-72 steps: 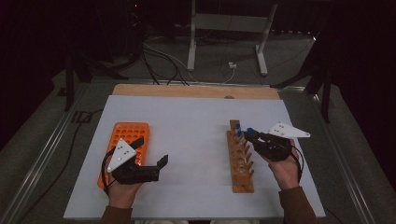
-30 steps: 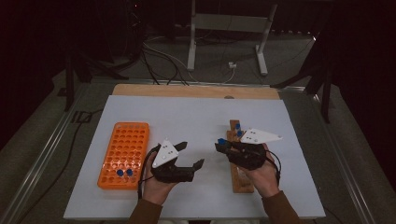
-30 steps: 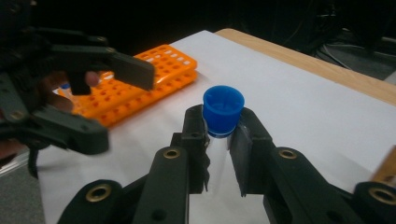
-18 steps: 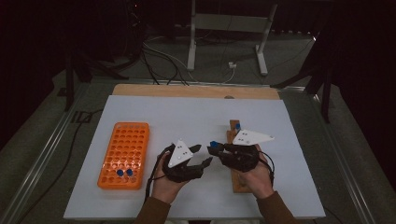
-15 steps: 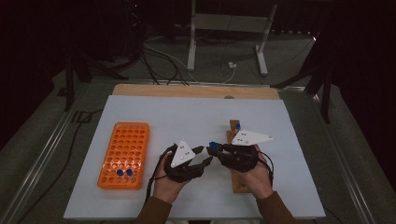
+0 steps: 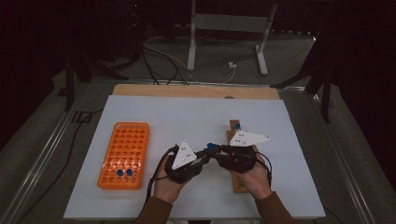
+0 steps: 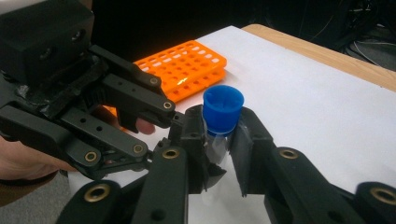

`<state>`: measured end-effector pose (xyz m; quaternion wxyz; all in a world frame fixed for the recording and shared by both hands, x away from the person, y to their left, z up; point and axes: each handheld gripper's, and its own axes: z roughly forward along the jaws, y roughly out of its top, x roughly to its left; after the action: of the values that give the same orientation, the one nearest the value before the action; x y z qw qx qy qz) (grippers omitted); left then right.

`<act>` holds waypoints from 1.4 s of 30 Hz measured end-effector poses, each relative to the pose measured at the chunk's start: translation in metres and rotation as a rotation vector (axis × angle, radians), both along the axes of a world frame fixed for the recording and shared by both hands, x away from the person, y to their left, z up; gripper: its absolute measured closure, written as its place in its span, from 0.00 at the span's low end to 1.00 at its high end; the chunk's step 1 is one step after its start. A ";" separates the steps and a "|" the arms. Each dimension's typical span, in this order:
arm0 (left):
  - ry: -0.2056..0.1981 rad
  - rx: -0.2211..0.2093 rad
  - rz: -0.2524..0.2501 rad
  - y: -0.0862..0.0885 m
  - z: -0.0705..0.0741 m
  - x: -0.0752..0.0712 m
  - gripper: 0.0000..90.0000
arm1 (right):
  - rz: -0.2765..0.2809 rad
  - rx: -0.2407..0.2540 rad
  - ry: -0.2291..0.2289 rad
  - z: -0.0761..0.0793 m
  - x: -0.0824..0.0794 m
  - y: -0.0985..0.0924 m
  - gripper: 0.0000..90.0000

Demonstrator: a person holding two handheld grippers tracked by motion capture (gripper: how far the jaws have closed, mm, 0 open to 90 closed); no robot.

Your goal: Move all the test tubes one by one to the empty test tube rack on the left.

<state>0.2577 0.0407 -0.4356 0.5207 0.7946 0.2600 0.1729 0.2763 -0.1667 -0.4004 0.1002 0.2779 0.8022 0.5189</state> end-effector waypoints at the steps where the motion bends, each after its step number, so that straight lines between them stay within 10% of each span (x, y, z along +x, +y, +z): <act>1: 0.002 -0.002 0.002 0.000 0.000 0.000 0.87 | 0.001 0.008 0.001 0.000 0.000 -0.001 0.74; 28: 0.012 -0.049 0.105 0.036 0.013 -0.003 0.87 | -0.190 -0.010 -0.038 -0.008 0.002 -0.047 0.04; 42: 0.011 -0.076 0.157 0.060 0.021 -0.004 0.87 | -0.269 -0.013 -0.047 -0.015 0.001 -0.079 0.00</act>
<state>0.2539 0.1003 -0.4143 0.5340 0.7523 0.3307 0.1986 0.2772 -0.2459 -0.4152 0.1897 0.3699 0.7585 0.5019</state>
